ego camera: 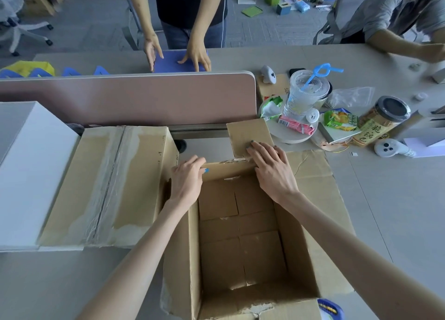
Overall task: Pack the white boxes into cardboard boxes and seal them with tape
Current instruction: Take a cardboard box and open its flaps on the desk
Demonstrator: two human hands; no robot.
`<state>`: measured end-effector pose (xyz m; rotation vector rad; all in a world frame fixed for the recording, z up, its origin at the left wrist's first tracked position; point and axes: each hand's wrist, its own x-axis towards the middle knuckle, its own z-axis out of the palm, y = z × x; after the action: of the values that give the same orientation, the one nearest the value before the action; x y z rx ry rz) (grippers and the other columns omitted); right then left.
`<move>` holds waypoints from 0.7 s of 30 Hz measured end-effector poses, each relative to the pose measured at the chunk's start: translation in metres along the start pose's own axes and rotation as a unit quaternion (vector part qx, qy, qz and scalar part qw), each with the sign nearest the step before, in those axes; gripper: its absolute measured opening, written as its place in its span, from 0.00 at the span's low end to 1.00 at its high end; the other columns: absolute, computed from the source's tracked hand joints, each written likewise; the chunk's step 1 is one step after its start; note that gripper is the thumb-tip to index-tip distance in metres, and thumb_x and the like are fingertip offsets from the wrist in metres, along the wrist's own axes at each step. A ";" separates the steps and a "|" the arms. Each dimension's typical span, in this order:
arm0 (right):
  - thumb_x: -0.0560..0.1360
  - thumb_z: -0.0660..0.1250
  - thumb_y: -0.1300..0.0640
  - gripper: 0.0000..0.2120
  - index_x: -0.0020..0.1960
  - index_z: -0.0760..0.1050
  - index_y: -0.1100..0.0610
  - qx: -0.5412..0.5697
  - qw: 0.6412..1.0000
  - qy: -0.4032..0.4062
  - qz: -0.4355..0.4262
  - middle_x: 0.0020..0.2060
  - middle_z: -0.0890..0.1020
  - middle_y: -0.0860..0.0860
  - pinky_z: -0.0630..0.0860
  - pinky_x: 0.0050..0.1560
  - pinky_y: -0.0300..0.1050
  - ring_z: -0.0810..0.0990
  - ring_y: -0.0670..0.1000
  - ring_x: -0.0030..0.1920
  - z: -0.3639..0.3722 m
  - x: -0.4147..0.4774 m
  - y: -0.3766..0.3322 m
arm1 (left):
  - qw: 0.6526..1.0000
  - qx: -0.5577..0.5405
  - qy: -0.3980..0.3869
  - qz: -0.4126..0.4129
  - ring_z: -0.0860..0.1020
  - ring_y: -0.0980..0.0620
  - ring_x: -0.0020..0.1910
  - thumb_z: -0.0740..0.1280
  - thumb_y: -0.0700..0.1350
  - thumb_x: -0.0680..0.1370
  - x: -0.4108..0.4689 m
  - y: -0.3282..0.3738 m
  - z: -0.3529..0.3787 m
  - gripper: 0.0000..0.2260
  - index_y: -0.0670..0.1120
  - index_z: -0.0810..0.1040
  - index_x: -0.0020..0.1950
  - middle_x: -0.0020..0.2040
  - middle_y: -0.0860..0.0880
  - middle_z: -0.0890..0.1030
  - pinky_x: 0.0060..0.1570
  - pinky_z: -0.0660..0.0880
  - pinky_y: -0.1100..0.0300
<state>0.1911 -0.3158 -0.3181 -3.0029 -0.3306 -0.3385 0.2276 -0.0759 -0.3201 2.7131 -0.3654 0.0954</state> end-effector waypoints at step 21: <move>0.68 0.69 0.71 0.20 0.58 0.75 0.58 -0.025 0.996 -0.084 0.000 0.48 0.81 0.53 0.72 0.47 0.48 0.80 0.57 0.48 -0.003 0.041 -0.008 | 1.000 0.025 -0.008 0.014 0.76 0.46 0.49 0.65 0.40 0.81 0.025 0.000 -0.006 0.05 0.44 0.78 0.55 0.51 0.49 0.78 0.42 0.64 0.58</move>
<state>0.2279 -0.2998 -0.3055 -3.0869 -0.3398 -0.0965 0.2515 -0.0792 -0.3122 2.7608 -0.4101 0.0904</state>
